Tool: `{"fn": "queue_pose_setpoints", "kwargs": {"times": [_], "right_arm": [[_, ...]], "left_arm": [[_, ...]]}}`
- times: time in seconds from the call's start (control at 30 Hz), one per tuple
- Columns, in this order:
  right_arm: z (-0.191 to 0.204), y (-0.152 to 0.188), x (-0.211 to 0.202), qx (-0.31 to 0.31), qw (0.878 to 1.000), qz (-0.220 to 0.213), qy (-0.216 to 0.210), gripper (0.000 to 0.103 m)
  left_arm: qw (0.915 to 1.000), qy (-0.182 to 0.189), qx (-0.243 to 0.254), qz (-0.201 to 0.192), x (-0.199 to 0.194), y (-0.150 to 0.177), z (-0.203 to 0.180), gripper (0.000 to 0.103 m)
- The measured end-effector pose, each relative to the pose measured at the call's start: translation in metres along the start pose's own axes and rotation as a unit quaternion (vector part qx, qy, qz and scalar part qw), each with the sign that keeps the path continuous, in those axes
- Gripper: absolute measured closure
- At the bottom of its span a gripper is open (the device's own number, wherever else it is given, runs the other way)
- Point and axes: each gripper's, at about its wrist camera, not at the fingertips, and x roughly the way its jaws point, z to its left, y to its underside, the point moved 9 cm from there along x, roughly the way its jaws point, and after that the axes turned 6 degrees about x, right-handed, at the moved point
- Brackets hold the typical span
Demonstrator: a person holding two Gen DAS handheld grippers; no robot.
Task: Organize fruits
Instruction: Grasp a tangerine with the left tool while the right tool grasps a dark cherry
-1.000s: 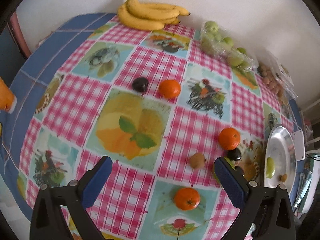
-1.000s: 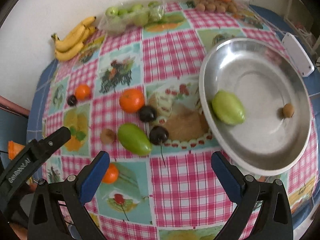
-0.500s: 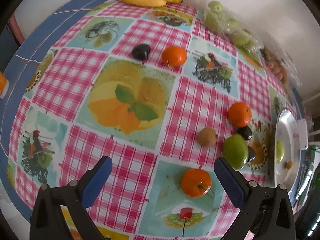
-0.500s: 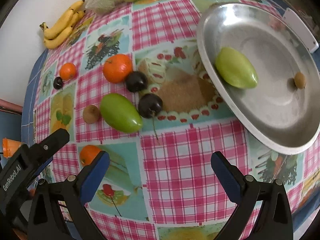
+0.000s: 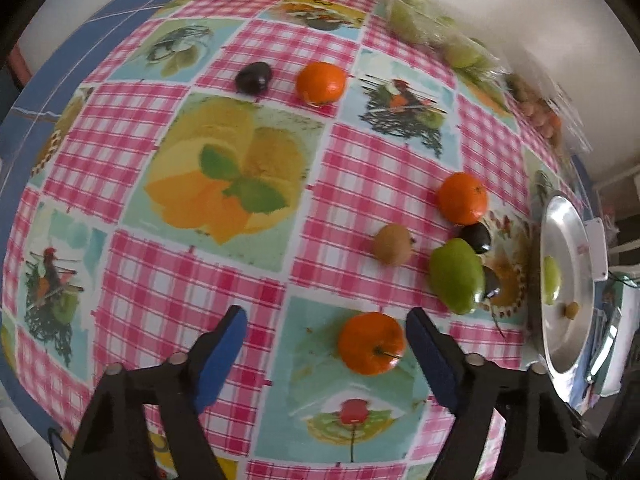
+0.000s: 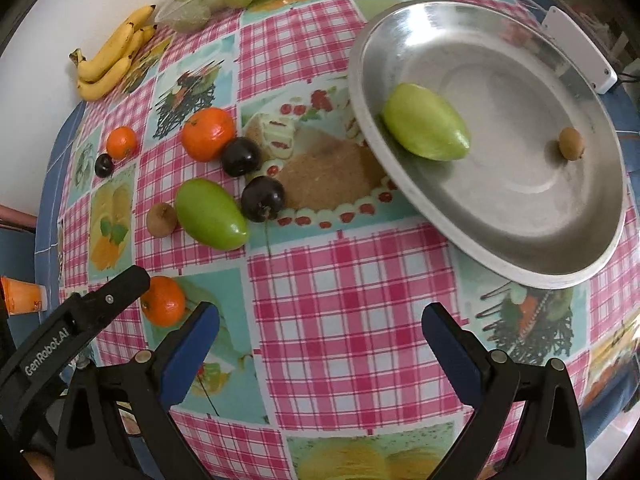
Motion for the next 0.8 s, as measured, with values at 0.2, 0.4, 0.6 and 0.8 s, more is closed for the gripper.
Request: {"fn": "queue_pose_setpoints", "kwargs": {"times": [0.2, 0.4, 0.6, 0.8], "right_arm": [[-0.002, -0.002, -0.006, -0.003, 1.0, -0.001, -0.004, 0.002], [0.0, -0.004, -0.006, -0.003, 1.0, -0.002, -0.007, 0.002], [-0.001, -0.006, -0.006, 0.0, 1.0, -0.001, -0.004, 0.002], [0.003, -0.01, -0.008, 0.001, 1.0, -0.009, -0.013, 0.002]], "left_arm": [[0.9998, 0.012, 0.005, 0.012, 0.007, 0.002, -0.013, 0.035], [0.9993, 0.027, 0.013, 0.021, 0.01, 0.002, -0.02, 0.048], [0.9983, 0.045, 0.013, 0.035, 0.019, 0.006, -0.03, 0.062], [0.9985, 0.049, 0.006, 0.023, 0.017, -0.001, -0.033, 0.063]]}}
